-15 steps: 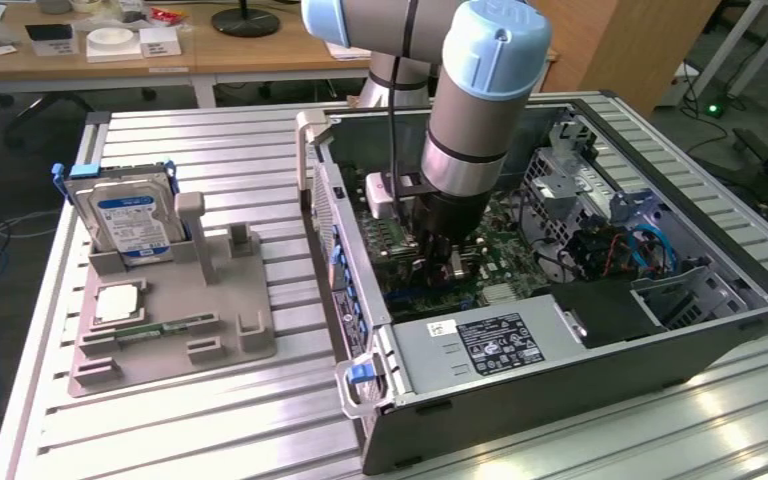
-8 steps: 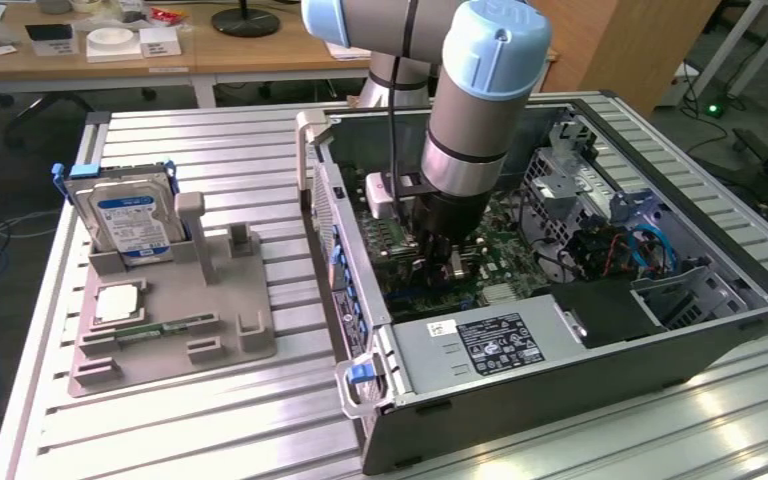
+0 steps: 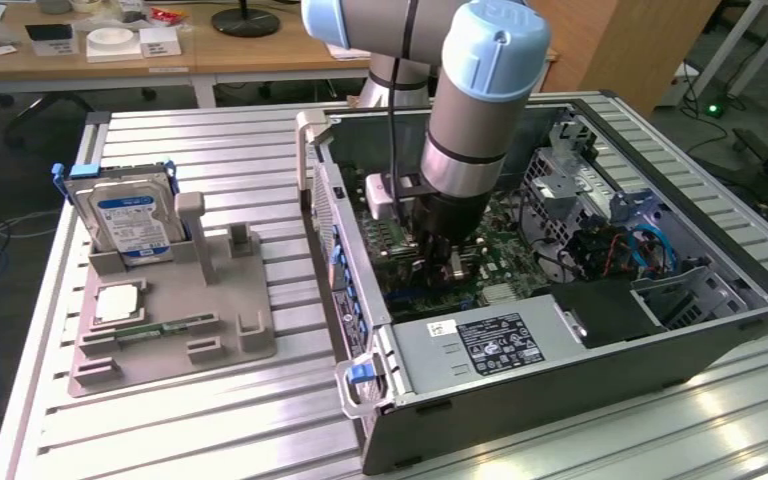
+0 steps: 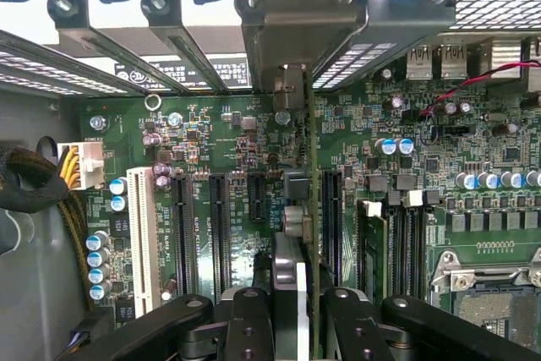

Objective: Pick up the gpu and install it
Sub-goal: 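Insert the gpu into the slot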

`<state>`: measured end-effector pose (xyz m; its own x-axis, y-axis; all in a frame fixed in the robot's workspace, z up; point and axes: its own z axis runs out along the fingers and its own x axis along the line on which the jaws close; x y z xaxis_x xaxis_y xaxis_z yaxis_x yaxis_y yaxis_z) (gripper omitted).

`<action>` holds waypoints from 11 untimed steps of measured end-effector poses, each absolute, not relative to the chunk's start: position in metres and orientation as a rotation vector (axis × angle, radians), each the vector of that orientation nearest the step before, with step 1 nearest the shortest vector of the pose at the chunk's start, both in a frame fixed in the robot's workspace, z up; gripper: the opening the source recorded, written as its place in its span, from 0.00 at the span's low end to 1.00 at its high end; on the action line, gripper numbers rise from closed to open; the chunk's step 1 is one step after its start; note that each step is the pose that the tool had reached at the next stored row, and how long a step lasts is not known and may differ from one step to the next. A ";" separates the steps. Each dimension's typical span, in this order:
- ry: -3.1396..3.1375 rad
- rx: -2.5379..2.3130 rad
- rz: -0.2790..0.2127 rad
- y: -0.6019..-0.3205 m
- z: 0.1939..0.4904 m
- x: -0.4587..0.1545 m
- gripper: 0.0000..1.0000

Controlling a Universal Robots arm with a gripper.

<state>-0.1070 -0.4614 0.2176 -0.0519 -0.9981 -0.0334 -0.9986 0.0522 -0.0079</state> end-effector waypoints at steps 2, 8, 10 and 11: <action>2.257 -2.142 0.027 -0.461 0.216 -0.107 0.28; 2.257 -2.142 0.027 -0.461 0.215 -0.107 0.28; 2.257 -2.142 0.027 -0.461 0.215 -0.107 0.28; 2.257 -2.142 0.027 -0.461 0.215 -0.107 0.28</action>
<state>-0.1070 -0.4613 0.2153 -0.0520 -0.9981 -0.0339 -0.9986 0.0523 -0.0081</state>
